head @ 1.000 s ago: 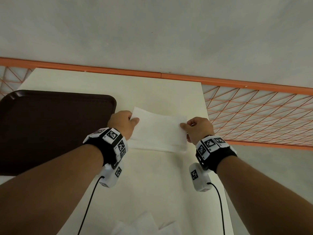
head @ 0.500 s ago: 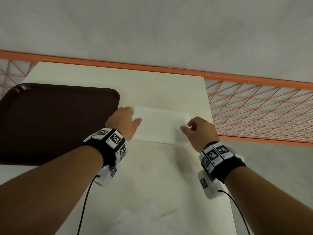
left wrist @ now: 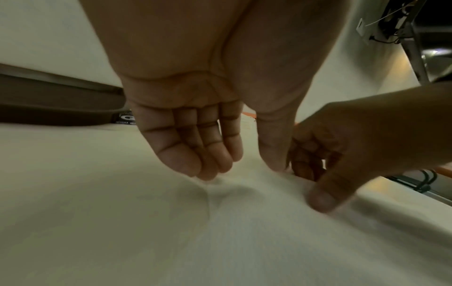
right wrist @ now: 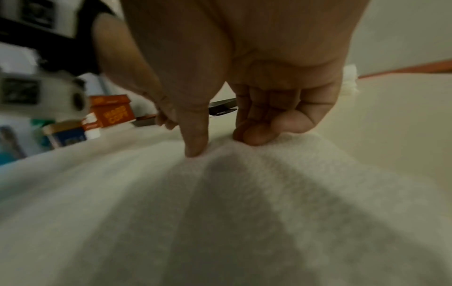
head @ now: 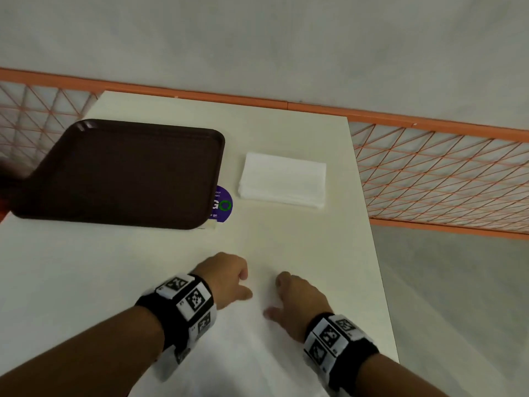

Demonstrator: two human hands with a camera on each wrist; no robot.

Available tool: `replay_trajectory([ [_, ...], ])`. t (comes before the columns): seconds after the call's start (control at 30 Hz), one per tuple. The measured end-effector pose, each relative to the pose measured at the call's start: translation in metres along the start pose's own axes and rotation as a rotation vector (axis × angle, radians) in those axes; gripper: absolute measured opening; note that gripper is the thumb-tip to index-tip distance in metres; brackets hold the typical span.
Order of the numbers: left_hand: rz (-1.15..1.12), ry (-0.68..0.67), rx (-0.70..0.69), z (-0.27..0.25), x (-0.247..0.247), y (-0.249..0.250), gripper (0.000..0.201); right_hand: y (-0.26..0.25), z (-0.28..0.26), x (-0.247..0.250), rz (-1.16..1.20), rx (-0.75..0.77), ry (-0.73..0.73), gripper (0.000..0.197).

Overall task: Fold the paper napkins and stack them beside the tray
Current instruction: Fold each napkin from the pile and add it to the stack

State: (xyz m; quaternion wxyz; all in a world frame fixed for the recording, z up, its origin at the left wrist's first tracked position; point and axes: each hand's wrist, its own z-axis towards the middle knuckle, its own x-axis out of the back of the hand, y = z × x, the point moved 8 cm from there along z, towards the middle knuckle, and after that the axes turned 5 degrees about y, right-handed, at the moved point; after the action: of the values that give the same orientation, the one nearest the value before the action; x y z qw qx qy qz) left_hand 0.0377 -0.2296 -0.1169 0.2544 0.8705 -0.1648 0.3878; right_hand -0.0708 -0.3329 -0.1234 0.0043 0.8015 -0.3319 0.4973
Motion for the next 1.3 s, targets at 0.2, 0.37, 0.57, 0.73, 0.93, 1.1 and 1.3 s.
replay_trajectory([
  [0.2, 0.005, -0.01, -0.039, -0.032, -0.028, 0.001, 0.059, 0.003, 0.002, -0.008, 0.066, -0.101, 0.007, 0.045],
  [0.37, 0.024, 0.071, -0.049, -0.042, -0.033, 0.001, 0.052, 0.008, -0.001, -0.01, 0.091, -0.157, 0.085, 0.051],
  [0.57, 0.001, 0.09, -0.035, -0.042, -0.037, -0.003, 0.046, 0.012, -0.002, -0.015, 0.162, -0.225, 0.092, 0.05],
  [0.73, 0.006, 0.109, -0.055, -0.043, -0.039, -0.005, 0.043, 0.013, -0.003, -0.006, 0.168, -0.19, 0.13, 0.05],
  [0.93, -0.033, 0.163, -0.05, -0.041, -0.038, -0.009, 0.048, -0.013, -0.004, -0.013, 0.186, -0.042, -0.007, 0.032],
  [1.1, -0.137, 0.194, -0.069, -0.04, -0.041, -0.015, 0.051, -0.026, -0.005, -0.028, 0.245, -0.028, -0.073, 0.021],
  [1.3, -0.255, 0.172, -0.069, -0.039, -0.036, -0.025, 0.055, -0.026, -0.014, -0.023, 0.0, 0.044, 0.067, 0.054],
])
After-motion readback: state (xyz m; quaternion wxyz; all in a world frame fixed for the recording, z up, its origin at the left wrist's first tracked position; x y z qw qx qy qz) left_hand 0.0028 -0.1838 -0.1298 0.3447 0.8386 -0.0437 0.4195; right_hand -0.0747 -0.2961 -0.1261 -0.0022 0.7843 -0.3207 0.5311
